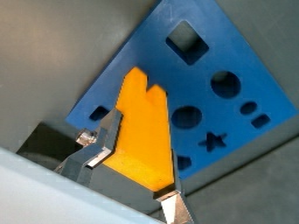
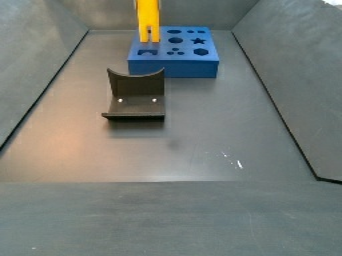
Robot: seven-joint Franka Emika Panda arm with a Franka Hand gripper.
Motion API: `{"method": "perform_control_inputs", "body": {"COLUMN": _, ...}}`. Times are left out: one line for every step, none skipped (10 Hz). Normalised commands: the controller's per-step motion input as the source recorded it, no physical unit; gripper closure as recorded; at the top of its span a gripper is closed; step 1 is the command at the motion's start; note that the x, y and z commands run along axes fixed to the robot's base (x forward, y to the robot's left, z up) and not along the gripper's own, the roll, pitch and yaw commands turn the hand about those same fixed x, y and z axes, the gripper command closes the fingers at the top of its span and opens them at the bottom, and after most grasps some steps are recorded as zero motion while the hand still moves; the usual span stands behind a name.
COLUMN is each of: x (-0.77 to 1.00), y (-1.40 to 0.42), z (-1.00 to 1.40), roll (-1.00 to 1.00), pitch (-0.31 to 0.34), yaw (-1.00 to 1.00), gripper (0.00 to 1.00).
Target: Insert the double-square object.
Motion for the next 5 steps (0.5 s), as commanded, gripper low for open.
{"method": "perform_control_inputs", "body": {"x": 0.31, "y": 0.03, "z": -1.0, "roll": 0.0, "pitch": 0.019, "yaw": 0.25, "gripper": 1.0}}
{"method": "perform_control_inputs", "body": {"x": 0.15, "y": 0.06, "z": -1.0, "roll": 0.0, "pitch": 0.053, "yaw": 0.15, "gripper": 1.0}}
{"method": "perform_control_inputs", "body": {"x": 0.05, "y": 0.07, "z": -1.0, "roll": 0.04, "pitch": 0.07, "yaw": 0.06, "gripper": 1.0}}
{"method": "perform_control_inputs", "body": {"x": 0.0, "y": 0.04, "z": -0.92, "roll": 0.05, "pitch": 0.07, "yaw": 0.07, "gripper": 1.0}}
{"method": "perform_control_inputs", "body": {"x": 0.0, "y": 0.0, "z": 0.0, "roll": 0.0, "pitch": 0.0, "yaw": 0.0, "gripper": 1.0}}
